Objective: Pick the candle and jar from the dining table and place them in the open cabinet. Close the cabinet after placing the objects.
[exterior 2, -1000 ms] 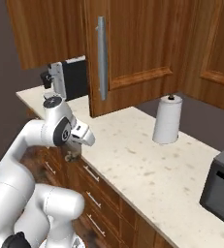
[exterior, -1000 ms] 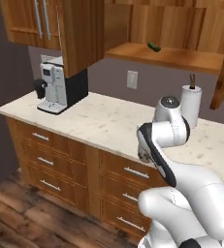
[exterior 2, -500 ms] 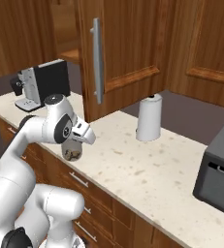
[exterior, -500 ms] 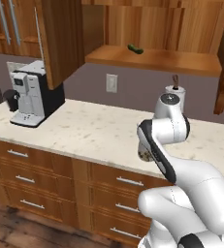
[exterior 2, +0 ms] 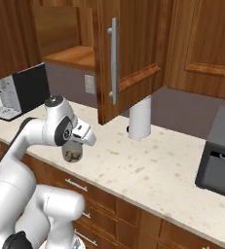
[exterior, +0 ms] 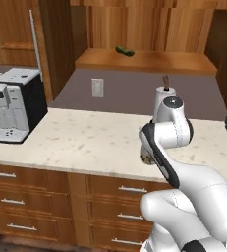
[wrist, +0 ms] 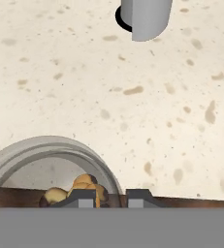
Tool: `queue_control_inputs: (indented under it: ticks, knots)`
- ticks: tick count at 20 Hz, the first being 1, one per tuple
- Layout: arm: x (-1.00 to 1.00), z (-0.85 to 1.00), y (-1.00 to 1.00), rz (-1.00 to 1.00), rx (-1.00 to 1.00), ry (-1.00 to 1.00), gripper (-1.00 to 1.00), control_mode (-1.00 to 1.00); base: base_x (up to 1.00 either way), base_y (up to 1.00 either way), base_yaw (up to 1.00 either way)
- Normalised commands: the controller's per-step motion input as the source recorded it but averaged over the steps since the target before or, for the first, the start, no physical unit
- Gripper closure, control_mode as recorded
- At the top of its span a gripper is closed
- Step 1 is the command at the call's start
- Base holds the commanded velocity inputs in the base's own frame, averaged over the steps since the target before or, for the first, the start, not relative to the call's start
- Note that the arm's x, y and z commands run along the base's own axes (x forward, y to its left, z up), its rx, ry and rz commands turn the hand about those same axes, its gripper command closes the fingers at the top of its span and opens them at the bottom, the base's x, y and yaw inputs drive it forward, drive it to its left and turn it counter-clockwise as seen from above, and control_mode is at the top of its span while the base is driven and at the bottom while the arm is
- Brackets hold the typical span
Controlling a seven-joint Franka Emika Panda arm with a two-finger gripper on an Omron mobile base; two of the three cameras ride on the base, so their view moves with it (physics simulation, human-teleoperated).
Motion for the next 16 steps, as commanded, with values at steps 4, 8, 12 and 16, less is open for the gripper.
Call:
queue_control_inputs:
  ticks: [4, 8, 12, 16]
  knots:
    - [0.0, 0.0, 0.0, 0.0, 0.0, 0.0, 1.0, 1.0, 0.0, 0.57, -0.33]
    - [0.0, 0.0, 0.0, 0.0, 0.0, 0.0, 1.0, 1.0, 0.0, 0.5, -0.36]
    - [0.0, 0.0, 0.0, 0.0, 0.0, 0.0, 1.0, 1.0, 0.0, 0.19, -0.23]
    - [0.0, 0.0, 0.0, 0.0, 0.0, 0.0, 1.0, 1.0, 0.0, 0.0, -0.11]
